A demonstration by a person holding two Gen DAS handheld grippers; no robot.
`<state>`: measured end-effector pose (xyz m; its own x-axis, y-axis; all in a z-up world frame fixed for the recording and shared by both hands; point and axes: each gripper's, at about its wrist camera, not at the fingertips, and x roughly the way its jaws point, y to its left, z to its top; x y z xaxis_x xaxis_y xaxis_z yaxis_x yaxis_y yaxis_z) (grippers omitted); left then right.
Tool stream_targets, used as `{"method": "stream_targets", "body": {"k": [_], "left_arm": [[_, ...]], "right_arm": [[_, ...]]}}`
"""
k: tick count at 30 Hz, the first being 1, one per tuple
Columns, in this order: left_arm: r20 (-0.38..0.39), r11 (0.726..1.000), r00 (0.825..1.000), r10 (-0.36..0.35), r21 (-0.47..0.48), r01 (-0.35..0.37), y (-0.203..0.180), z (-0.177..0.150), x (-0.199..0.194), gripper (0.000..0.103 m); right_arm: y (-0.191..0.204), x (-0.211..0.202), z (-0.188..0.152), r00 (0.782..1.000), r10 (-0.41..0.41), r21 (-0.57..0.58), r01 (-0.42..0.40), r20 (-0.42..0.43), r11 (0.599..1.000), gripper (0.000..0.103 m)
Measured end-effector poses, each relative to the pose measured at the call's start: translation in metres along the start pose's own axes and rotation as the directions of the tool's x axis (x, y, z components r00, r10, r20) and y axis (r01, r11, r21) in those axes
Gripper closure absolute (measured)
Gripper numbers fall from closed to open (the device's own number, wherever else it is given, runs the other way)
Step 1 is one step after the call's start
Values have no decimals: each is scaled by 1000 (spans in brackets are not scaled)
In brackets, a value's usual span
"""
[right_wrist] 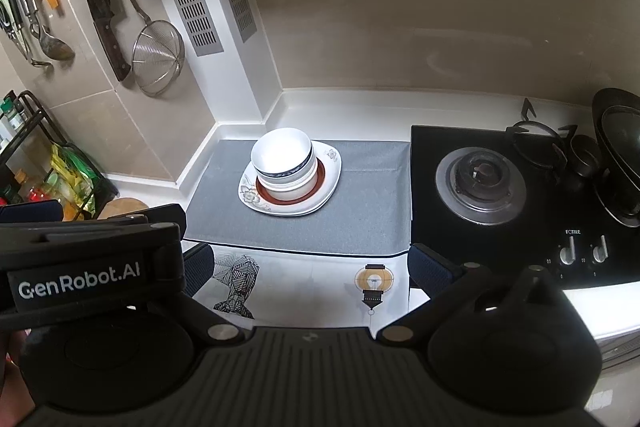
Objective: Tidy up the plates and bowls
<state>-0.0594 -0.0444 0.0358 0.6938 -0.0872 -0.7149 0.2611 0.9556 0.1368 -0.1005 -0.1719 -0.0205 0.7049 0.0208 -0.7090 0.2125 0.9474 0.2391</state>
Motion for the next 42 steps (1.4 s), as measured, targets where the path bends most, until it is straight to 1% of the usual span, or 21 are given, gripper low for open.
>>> {"method": "stream_targets", "body": {"k": [6,19,28,42], "left_arm": [[-10,1000,1000,5,3,-5,-4,-3,-1,0],[0,1000,1000,12,3,-12,-5,-6,-6,0],[-8,1000,1000,20,3,-20,-4,-7,-7,0],[-13,1000,1000,16,9,-16,-7,-11,-11,0]], "right_arm": [[-1,-1,-3,1000,4,-2,-4,-8,1000,0],[-3,-7,-7,1000,12,-13,-12,0,1000,0],[-3,-7,-9,1000,22,-13,-22,-8,1000,0],[-6,-10,-11,1000,19,-16,-19,-12,1000,0]]}}
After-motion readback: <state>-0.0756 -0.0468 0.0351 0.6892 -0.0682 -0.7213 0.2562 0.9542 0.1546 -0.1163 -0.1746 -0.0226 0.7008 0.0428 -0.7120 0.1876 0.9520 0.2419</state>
